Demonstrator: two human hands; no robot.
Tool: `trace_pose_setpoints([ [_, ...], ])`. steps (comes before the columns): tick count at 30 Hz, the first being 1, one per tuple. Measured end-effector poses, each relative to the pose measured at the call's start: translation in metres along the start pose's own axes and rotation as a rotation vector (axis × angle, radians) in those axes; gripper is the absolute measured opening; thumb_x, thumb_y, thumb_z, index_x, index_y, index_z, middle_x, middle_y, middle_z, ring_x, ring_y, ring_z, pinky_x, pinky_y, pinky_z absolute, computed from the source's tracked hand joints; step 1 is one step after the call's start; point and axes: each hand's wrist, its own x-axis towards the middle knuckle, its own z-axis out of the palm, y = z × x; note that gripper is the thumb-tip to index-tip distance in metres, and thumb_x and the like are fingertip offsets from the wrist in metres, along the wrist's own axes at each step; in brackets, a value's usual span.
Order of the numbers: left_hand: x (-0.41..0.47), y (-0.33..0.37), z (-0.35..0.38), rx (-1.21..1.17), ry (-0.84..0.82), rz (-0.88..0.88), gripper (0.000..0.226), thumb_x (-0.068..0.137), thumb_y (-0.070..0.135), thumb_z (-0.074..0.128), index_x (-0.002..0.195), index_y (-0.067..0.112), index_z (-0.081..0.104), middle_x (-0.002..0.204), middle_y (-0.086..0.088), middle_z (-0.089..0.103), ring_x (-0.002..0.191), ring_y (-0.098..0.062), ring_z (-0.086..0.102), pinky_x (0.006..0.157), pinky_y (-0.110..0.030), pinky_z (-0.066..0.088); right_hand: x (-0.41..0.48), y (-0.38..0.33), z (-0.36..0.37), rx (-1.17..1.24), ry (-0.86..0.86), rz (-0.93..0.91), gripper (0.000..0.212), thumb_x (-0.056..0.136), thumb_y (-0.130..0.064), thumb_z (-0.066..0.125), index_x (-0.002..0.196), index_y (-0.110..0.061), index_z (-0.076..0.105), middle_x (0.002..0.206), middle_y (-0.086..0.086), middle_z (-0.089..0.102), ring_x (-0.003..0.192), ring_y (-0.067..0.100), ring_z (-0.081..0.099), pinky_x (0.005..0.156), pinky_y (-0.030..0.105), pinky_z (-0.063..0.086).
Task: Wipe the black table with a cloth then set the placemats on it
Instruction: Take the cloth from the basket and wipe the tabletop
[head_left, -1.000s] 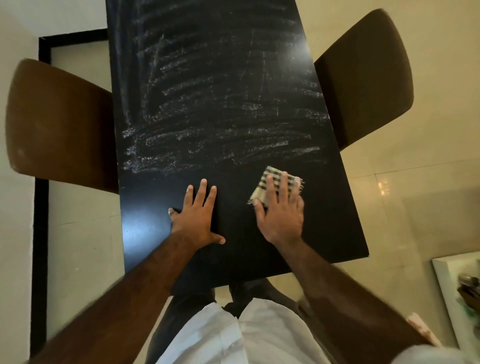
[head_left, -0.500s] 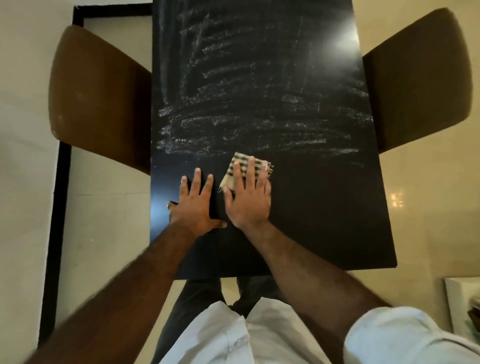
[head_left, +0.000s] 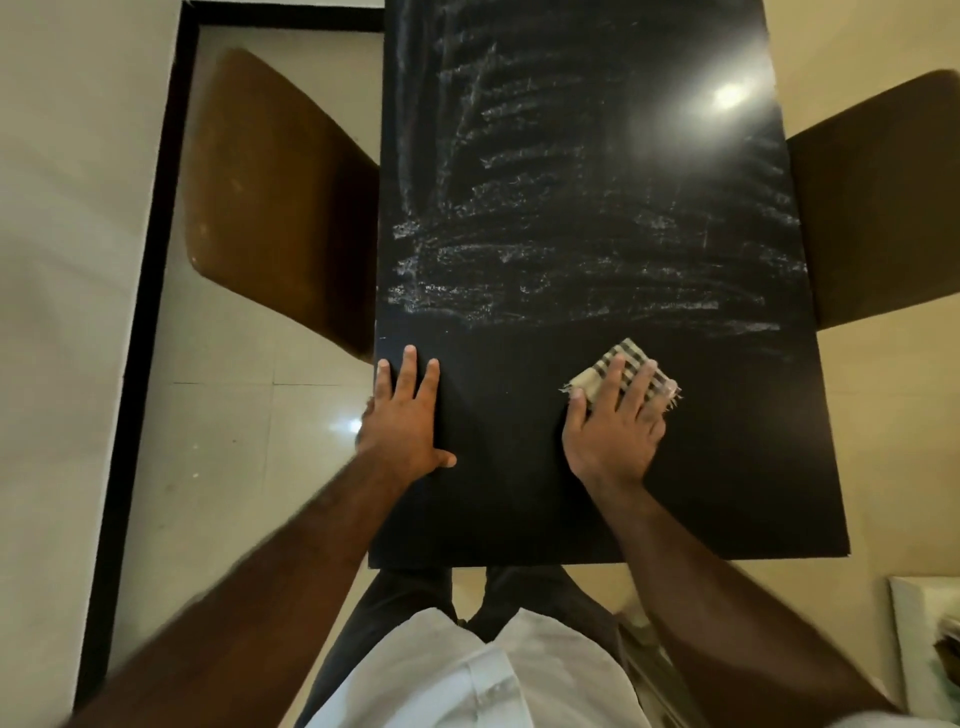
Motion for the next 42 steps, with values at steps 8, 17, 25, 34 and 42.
trace_pose_setpoints([
  [8, 0.004, -0.037, 0.007, 0.027, 0.017, 0.071, 0.164, 0.071, 0.065, 0.096, 0.170, 0.009, -0.023, 0.175, -0.006, -0.041, 0.166, -0.028, -0.027, 0.137, -0.054, 0.020, -0.040, -0.146, 0.041, -0.064, 0.020, -0.417, 0.079, 0.110, -0.068, 0.032, 0.177, -0.034, 0.009, 0.185, 0.010, -0.008, 0.169, 0.046, -0.002, 0.130, 0.064, 0.024],
  [17, 0.014, -0.060, -0.012, 0.248, 0.022, 0.202, 0.167, 0.071, 0.074, 0.091, 0.168, 0.004, -0.024, 0.175, -0.017, -0.037, 0.167, -0.036, -0.022, 0.137, -0.051, 0.004, -0.012, -0.092, 0.025, -0.003, 0.037, -0.011, 0.085, 0.109, -0.072, 0.031, 0.177, -0.032, 0.002, 0.185, 0.012, -0.010, 0.168, 0.048, -0.006, 0.129, 0.071, 0.025],
  [25, 0.017, -0.077, -0.005, 0.096, 0.074, 0.220, 0.172, 0.067, 0.077, 0.092, 0.166, 0.012, -0.033, 0.175, -0.011, -0.040, 0.165, -0.032, -0.030, 0.138, -0.055, 0.000, -0.034, -0.202, 0.040, -0.015, -0.059, -0.326, 0.084, 0.110, -0.068, 0.037, 0.176, -0.037, -0.003, 0.184, 0.008, -0.020, 0.168, 0.047, -0.015, 0.132, 0.064, 0.011],
  [34, 0.028, -0.087, -0.009, 0.113, 0.233, 0.355, 0.153, 0.075, 0.104, 0.054, 0.171, 0.014, -0.026, 0.177, -0.009, -0.037, 0.165, -0.032, -0.032, 0.137, -0.060, -0.005, -0.031, -0.181, 0.018, 0.016, -0.099, -0.444, 0.077, 0.111, -0.067, 0.032, 0.176, -0.042, -0.003, 0.185, 0.002, -0.017, 0.169, 0.039, -0.017, 0.132, 0.064, 0.013],
  [42, 0.070, -0.030, -0.011, 0.198, 0.257, 0.374, 0.116, 0.095, 0.095, 0.016, 0.173, 0.017, -0.021, 0.179, -0.008, -0.033, 0.167, -0.031, -0.027, 0.136, -0.061, -0.006, -0.012, -0.070, 0.000, 0.013, -0.126, 0.020, 0.087, 0.109, -0.073, 0.032, 0.176, -0.036, -0.010, 0.183, 0.012, -0.021, 0.168, 0.043, -0.019, 0.133, 0.068, 0.016],
])
